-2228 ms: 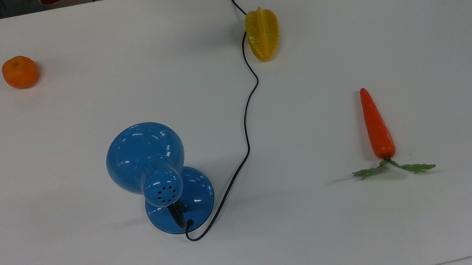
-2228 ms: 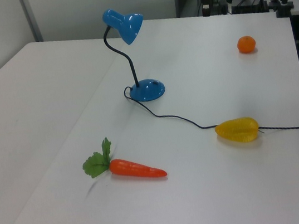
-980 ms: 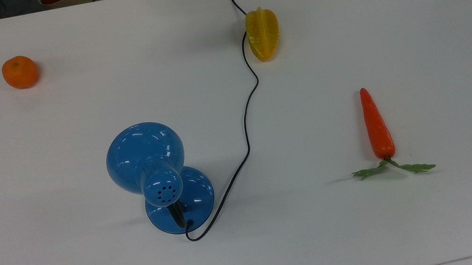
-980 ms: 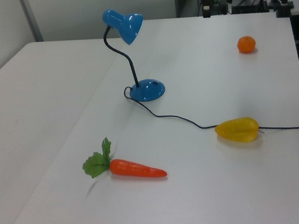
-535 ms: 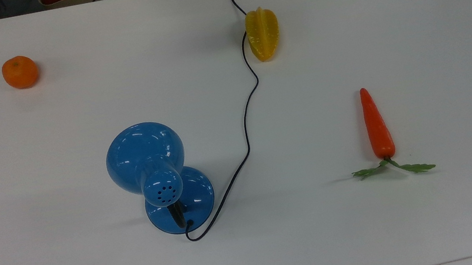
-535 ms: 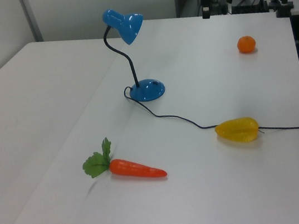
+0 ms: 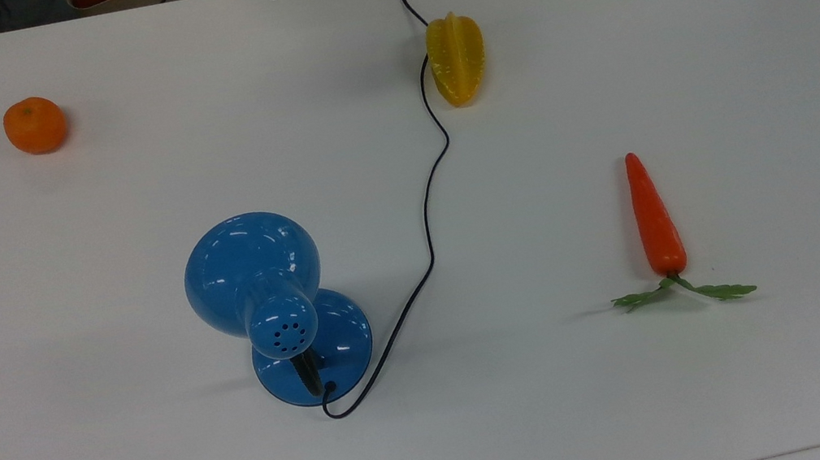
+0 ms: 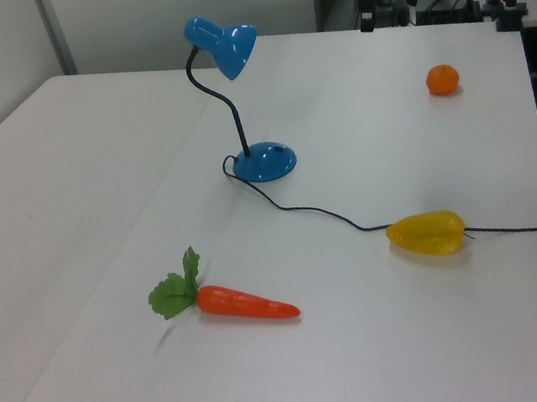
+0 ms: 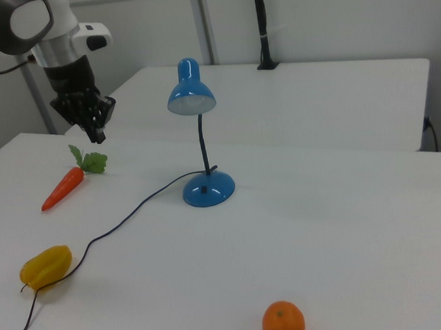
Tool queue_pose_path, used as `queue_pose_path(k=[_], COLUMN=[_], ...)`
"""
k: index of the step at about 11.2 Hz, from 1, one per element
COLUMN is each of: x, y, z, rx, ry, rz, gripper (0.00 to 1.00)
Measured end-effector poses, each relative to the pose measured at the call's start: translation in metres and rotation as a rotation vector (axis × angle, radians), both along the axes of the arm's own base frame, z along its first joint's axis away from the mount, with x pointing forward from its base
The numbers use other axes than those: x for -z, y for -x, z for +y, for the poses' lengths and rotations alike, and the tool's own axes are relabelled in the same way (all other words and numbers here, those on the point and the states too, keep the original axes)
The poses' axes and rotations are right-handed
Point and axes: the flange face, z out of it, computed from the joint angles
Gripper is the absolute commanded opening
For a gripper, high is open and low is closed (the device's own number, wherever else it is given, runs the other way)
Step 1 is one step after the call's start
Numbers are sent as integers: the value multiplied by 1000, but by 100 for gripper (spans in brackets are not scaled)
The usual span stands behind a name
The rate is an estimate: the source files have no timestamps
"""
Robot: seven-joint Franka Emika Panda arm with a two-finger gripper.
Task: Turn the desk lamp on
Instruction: 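Move the gripper over the blue lamp base and lower toward it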
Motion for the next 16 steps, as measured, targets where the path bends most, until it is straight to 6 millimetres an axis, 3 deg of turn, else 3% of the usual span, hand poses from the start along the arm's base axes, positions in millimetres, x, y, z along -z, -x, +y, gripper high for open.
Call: queue_pose_path(k=[8, 16], x=[11, 108], y=[-4, -46], z=[2, -17], rx=[-3, 48], ry=[2, 9], rz=[15, -51], gripper=[0, 0])
